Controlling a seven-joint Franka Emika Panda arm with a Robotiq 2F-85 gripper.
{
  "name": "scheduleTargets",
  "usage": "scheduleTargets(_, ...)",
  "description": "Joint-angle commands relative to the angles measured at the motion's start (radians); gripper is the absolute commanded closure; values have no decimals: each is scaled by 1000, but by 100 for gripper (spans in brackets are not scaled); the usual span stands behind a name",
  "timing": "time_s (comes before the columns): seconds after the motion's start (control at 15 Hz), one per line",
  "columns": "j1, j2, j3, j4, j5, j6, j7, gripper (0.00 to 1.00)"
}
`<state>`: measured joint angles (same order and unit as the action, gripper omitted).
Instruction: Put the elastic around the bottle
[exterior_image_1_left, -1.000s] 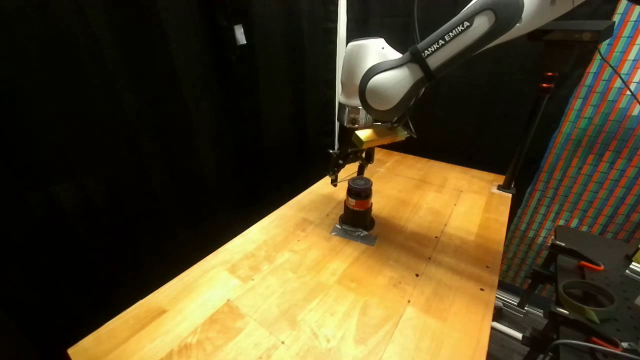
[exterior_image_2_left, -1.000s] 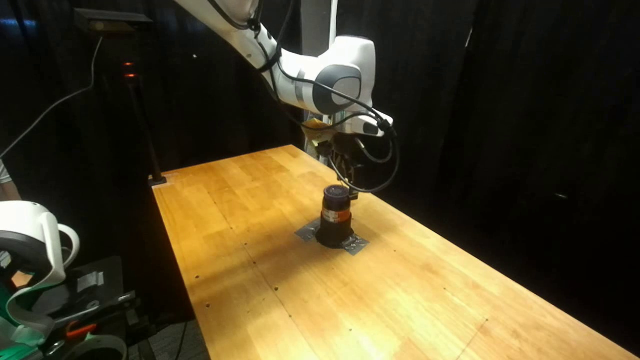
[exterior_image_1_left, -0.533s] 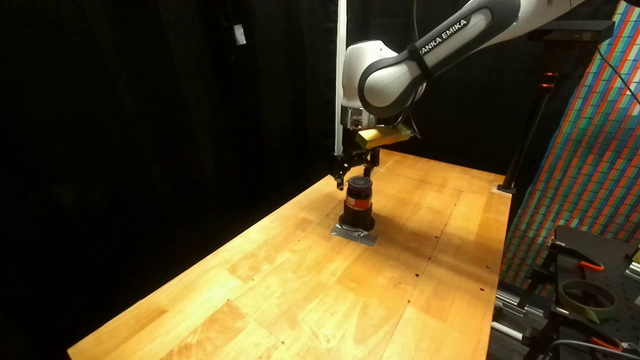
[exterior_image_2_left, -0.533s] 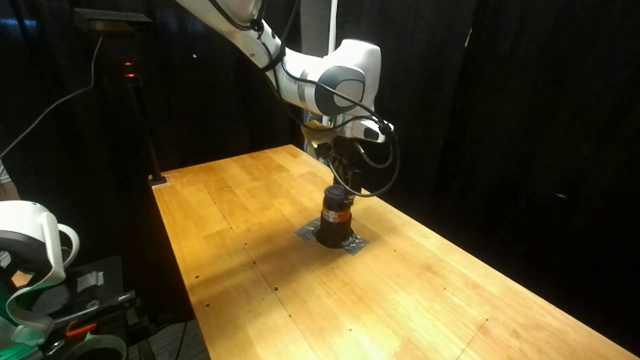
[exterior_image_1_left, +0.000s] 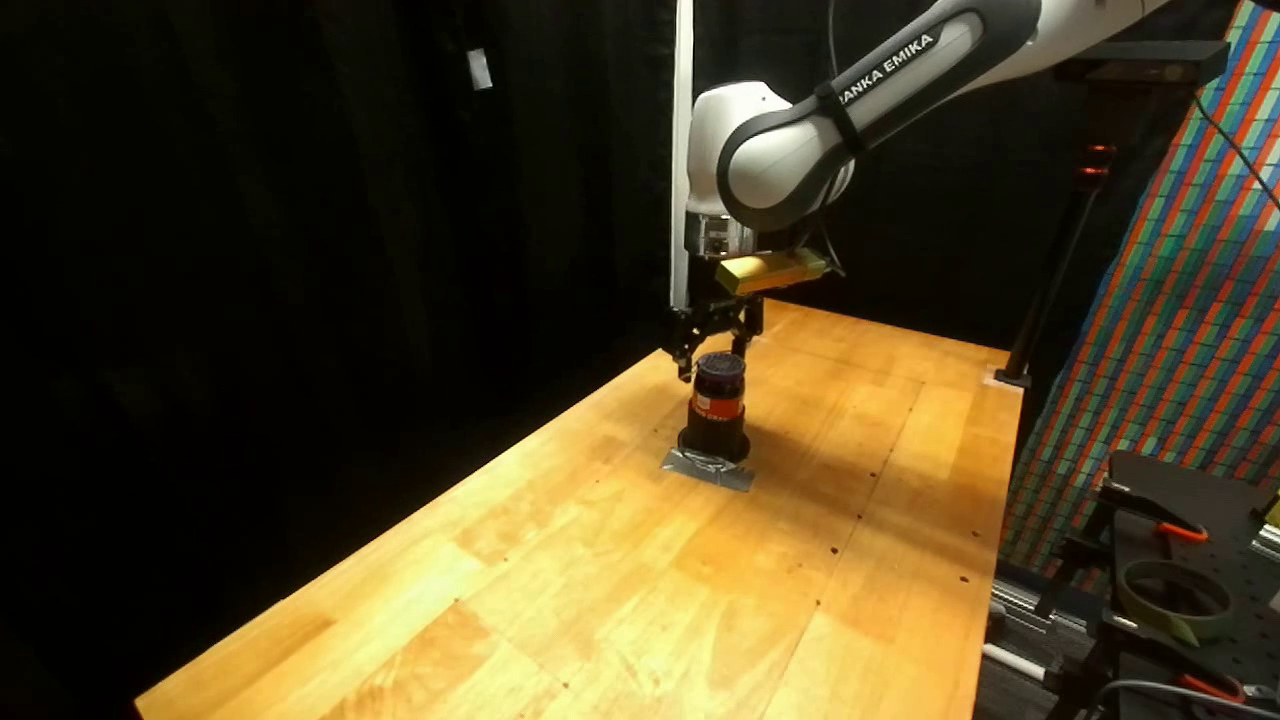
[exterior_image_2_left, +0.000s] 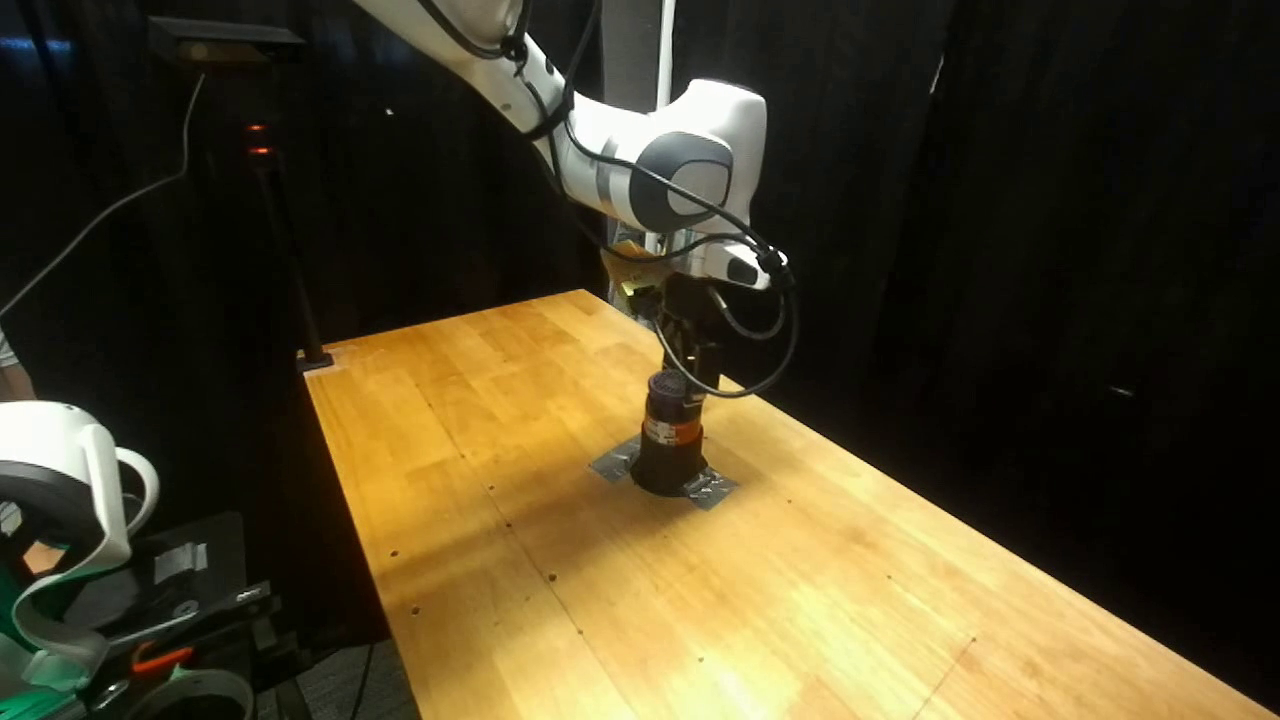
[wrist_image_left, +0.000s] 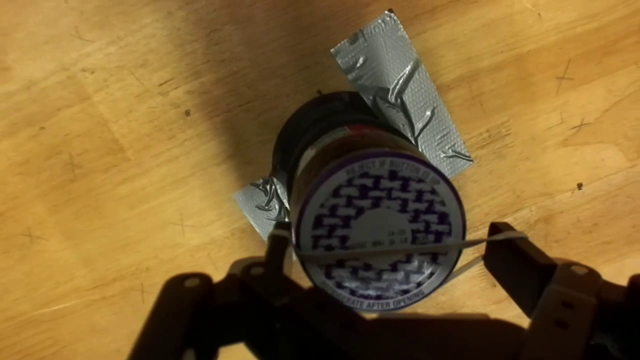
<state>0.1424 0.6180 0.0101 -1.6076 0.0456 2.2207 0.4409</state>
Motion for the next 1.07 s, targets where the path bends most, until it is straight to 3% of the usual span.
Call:
scheduleTargets(0.0, -23, -30, 6, -39, 54, -12, -29, 0)
scheduleTargets(1.0, -11, 4, -39, -34, 37, 80, 76, 0)
